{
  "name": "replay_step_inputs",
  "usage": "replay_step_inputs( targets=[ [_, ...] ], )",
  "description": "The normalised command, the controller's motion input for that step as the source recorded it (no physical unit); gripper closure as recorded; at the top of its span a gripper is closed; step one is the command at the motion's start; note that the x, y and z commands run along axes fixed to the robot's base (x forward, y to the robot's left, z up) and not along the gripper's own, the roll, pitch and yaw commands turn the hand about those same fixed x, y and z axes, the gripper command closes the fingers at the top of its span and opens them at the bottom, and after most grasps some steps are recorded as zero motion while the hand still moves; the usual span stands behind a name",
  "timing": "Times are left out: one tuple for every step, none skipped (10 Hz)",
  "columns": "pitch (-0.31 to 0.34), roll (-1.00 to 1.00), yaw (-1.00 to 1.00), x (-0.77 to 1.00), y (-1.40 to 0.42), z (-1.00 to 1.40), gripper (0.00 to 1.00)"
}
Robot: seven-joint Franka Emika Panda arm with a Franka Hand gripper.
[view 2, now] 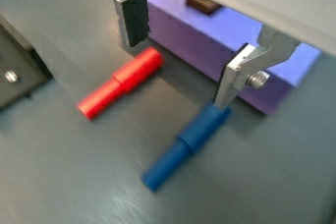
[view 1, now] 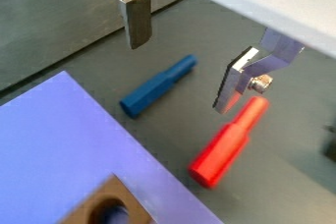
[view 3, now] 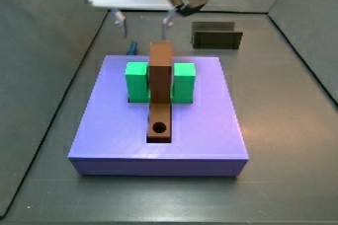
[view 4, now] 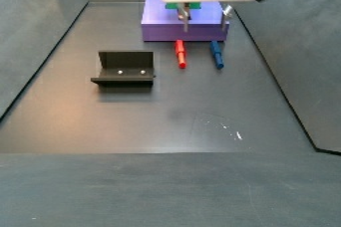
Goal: Pick up the blue object. Move up. Place the blue object on the fixture. Regrasp the blue object. Move to above the board. Insert the blue object.
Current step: Pick up the blue object.
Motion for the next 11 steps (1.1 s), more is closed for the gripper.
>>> replay_step_inputs(
  targets=[
    [-0.166, 0.09, 0.08, -0.38, -0.10, -0.47, 0.00],
    [-0.219, 0.13, 0.03, -0.31, -0.19, -0.39, 0.00],
    [-0.234, 0.13, 0.03, -0.28, -0.20, -0.39, 0.00],
    [-0.180, 0.18, 0.00, -0.17, -0.17, -0.50, 0.00],
    [-0.160, 0.15, -0.02, -0.21, -0.05, -0.36, 0.00],
    [-0.119, 0.19, -0.09, -0.13, -0.02, -0.12, 0.00],
    [-0.159, 0.23, -0.13, -0.05, -0.08, -0.23, 0.00],
    [-0.166, 0.21, -0.13, 0.00, -0.07, -0.23, 0.00],
    [-0.190, 0.17, -0.07, -0.03, 0.00, -0.29, 0.00],
    [-0.231, 0.05, 0.00, -0.03, 0.00, -0.33, 0.00],
    [-0.189, 0.02, 0.00, -0.02, 0.00, -0.21, 0.00]
  ],
)
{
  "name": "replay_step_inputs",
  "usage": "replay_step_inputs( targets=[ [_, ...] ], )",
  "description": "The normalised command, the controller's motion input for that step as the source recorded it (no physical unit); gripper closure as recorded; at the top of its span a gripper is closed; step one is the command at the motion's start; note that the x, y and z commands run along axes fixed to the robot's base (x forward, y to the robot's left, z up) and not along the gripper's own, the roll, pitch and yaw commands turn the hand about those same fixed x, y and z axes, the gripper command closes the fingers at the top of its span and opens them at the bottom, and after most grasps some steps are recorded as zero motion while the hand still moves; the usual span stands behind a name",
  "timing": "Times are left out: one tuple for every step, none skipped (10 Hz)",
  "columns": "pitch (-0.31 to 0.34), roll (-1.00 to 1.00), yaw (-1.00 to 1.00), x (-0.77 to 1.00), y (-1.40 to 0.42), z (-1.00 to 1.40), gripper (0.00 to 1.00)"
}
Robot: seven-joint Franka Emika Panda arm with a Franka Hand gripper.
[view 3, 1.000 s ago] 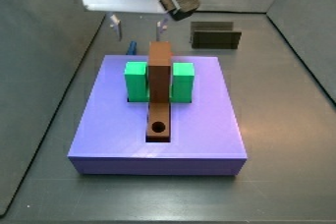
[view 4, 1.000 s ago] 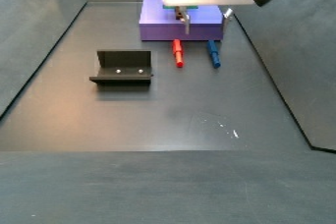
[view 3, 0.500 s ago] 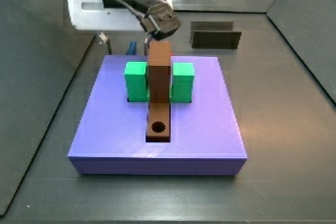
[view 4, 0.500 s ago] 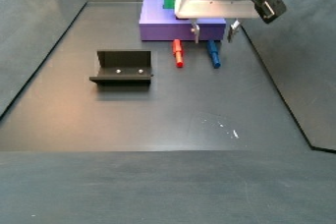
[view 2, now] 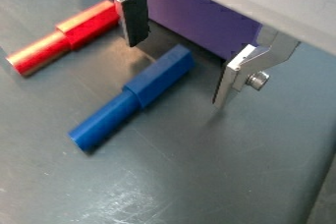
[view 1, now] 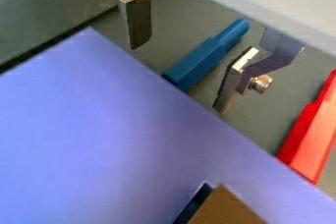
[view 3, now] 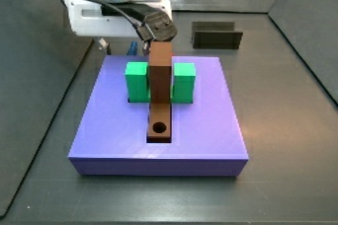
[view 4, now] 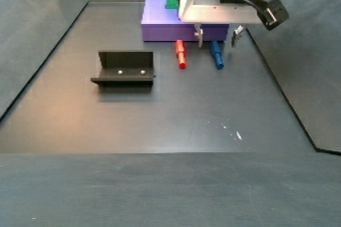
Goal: Pick up the blue object. Move up. Place the blue object on the fixture. Regrasp the blue object. Move to above the board. Insert the blue object.
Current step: Pick up the blue object.
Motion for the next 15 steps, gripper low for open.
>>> replay_step_inputs(
  targets=[
    [-0.180, 0.03, 0.00, 0.00, 0.00, -0.12, 0.00],
    [-0.173, 0.06, 0.00, 0.00, 0.00, -0.13, 0.00],
    [-0.093, 0.04, 0.00, 0.00, 0.00, -0.09, 0.00],
    [-0.019, 0.04, 0.00, 0.00, 0.00, -0.09, 0.00],
    [-0.017, 0.06, 0.00, 0.00, 0.00, -0.13, 0.00],
    [-0.009, 0.08, 0.00, 0.00, 0.01, -0.14, 0.00],
    [-0.010, 0.10, 0.00, 0.00, 0.03, -0.14, 0.00],
    [-0.009, 0.13, 0.00, 0.00, 0.00, -0.12, 0.00],
    [-0.004, 0.17, 0.00, 0.00, 0.00, -0.12, 0.00],
    [0.000, 0.13, -0.02, 0.00, 0.00, -0.09, 0.00],
    [0.000, 0.04, -0.02, 0.00, 0.00, 0.00, 0.00],
    [0.000, -0.01, 0.00, 0.00, 0.00, 0.00, 0.00],
    [0.000, 0.00, 0.00, 0.00, 0.00, 0.00, 0.00],
    [0.000, 0.00, 0.00, 0.00, 0.00, 0.00, 1.00],
    [0.000, 0.00, 0.00, 0.00, 0.00, 0.00, 1.00]
  ],
)
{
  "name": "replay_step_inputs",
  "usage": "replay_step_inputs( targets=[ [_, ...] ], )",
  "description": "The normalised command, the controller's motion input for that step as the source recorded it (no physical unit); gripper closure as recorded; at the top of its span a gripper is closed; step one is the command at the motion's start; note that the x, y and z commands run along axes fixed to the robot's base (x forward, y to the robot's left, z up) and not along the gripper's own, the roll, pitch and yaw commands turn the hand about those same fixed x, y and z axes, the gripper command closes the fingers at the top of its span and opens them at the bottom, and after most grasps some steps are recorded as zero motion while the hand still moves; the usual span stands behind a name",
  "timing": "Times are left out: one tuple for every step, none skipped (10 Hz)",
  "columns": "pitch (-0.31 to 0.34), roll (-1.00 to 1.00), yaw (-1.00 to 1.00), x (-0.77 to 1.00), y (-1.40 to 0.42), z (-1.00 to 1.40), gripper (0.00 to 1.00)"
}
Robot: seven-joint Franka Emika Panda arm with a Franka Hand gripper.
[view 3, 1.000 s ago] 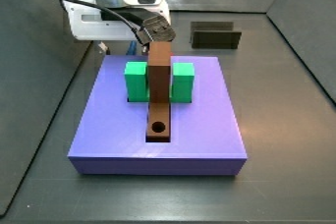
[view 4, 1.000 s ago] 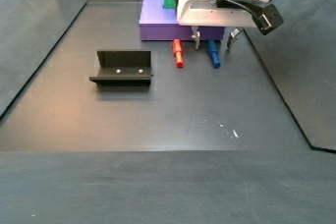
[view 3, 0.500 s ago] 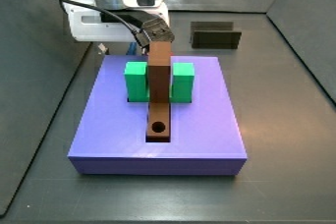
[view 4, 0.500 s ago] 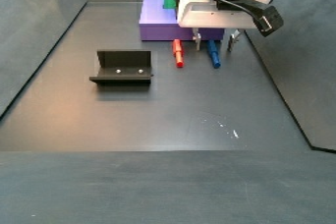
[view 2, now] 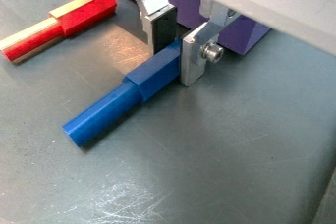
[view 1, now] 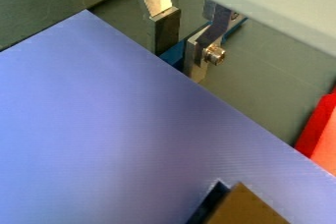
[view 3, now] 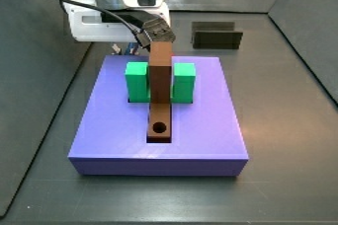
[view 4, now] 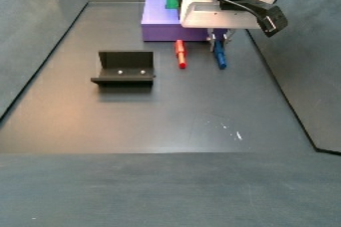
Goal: Pick up the blue object. Move up. Place the blue object on the fixture. Regrasp the blue object. Move to above the board. Insert the blue object.
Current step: Pick up the blue object.
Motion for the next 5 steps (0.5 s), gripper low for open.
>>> replay_step_inputs(
  targets=[
    [0.000, 0.00, 0.00, 0.00, 0.00, 0.00, 1.00],
    [0.000, 0.00, 0.00, 0.00, 0.00, 0.00, 1.00],
    [0.000, 0.00, 0.00, 0.00, 0.00, 0.00, 1.00],
    [0.000, 0.00, 0.00, 0.00, 0.00, 0.00, 1.00],
    [0.000, 0.00, 0.00, 0.00, 0.00, 0.00, 1.00]
  ],
)
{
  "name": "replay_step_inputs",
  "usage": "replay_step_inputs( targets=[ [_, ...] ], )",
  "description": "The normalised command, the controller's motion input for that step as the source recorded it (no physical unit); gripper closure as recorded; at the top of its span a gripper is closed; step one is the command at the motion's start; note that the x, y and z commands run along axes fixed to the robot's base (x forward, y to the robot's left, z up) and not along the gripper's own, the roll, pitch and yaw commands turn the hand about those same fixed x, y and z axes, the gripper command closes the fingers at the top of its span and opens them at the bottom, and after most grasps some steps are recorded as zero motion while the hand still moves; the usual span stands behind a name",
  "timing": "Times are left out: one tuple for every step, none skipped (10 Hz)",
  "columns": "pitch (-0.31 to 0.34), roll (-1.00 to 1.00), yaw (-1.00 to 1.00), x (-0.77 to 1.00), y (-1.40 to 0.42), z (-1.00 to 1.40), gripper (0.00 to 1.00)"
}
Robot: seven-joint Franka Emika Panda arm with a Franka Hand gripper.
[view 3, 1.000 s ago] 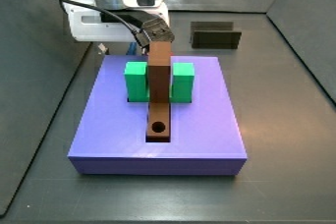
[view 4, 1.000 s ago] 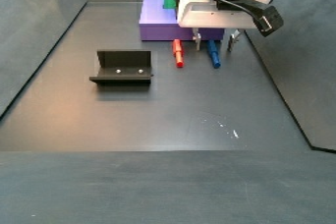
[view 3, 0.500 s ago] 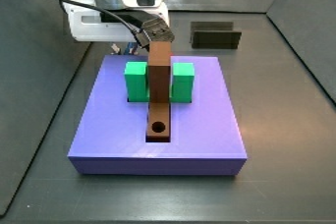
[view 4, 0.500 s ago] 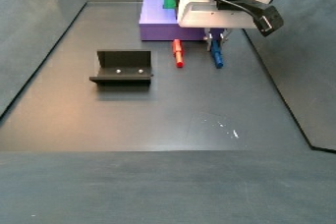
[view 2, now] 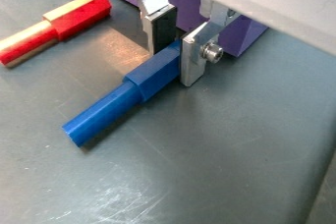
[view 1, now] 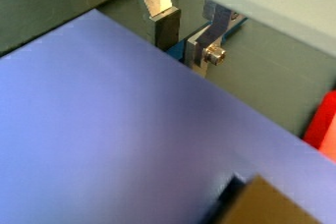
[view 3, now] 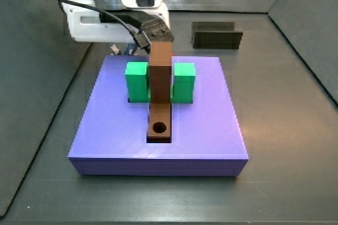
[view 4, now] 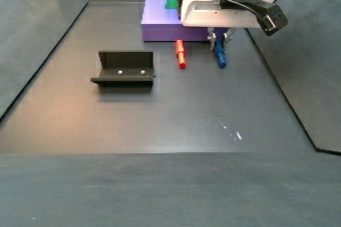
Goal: Pick up the blue object. Move up. Place the blue object on the fixture. Regrasp the blue object. Move to above the board. Insert the blue object.
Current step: Pick up the blue object.
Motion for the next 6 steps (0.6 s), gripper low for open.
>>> replay_step_inputs(
  targets=[
    [0.000, 0.00, 0.00, 0.00, 0.00, 0.00, 1.00],
    [0.000, 0.00, 0.00, 0.00, 0.00, 0.00, 1.00],
    [0.000, 0.00, 0.00, 0.00, 0.00, 0.00, 1.00],
    [0.000, 0.00, 0.00, 0.00, 0.00, 0.00, 1.00],
    [0.000, 0.00, 0.00, 0.00, 0.00, 0.00, 1.00],
    [0.000, 0.00, 0.00, 0.00, 0.00, 0.00, 1.00]
  ],
)
